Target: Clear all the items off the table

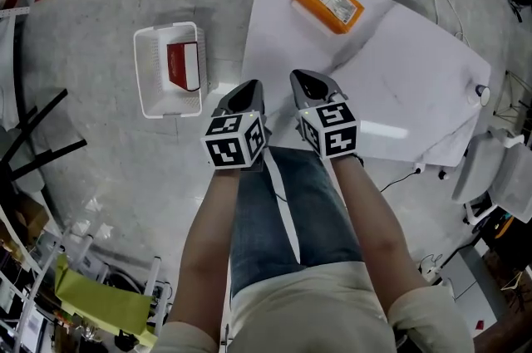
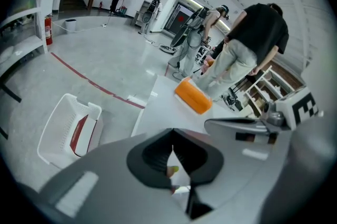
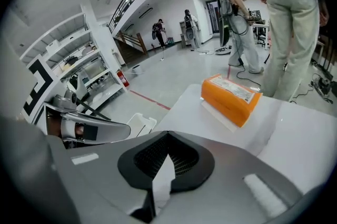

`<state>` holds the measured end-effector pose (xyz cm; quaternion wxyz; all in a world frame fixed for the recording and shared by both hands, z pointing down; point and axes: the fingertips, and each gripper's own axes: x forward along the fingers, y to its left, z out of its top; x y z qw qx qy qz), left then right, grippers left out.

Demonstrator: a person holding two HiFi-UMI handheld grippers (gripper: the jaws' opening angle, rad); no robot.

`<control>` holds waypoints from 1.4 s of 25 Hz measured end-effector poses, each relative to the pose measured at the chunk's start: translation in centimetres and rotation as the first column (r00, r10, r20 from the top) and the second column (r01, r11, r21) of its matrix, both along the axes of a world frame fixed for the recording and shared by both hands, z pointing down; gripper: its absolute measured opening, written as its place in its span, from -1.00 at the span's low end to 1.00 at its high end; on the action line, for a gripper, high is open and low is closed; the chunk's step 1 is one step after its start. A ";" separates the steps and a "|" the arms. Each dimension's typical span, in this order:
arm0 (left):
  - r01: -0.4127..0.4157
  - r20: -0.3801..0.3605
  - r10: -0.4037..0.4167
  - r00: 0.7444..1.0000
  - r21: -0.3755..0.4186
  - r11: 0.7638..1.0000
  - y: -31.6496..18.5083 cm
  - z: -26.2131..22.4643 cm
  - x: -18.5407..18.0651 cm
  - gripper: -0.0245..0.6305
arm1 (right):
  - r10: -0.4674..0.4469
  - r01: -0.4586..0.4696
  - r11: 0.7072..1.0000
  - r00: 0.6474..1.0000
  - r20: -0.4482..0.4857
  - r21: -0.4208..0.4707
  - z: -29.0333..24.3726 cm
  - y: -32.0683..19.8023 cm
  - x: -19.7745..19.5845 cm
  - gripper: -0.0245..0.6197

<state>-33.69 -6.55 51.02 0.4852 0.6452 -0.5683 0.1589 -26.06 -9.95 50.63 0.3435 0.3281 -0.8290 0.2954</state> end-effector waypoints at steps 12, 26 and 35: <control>-0.063 0.005 0.063 0.998 0.010 0.998 -4.0 -0.1 4.4 -0.90 | 0.115 -0.115 0.993 0.993 0.004 0.019 -0.1 -3.5 6.1 -0.93; -0.157 0.038 0.155 0.987 0.040 0.987 -9.4 -0.5 7.4 -0.74 | 0.221 -0.222 0.974 0.975 0.027 0.045 -0.5 -7.8 10.2 -0.93; -0.225 0.058 0.222 0.973 0.045 0.973 -13.0 -0.3 8.4 -0.37 | 0.275 -0.277 0.960 0.961 0.040 0.046 -0.1 -10.4 11.3 -0.76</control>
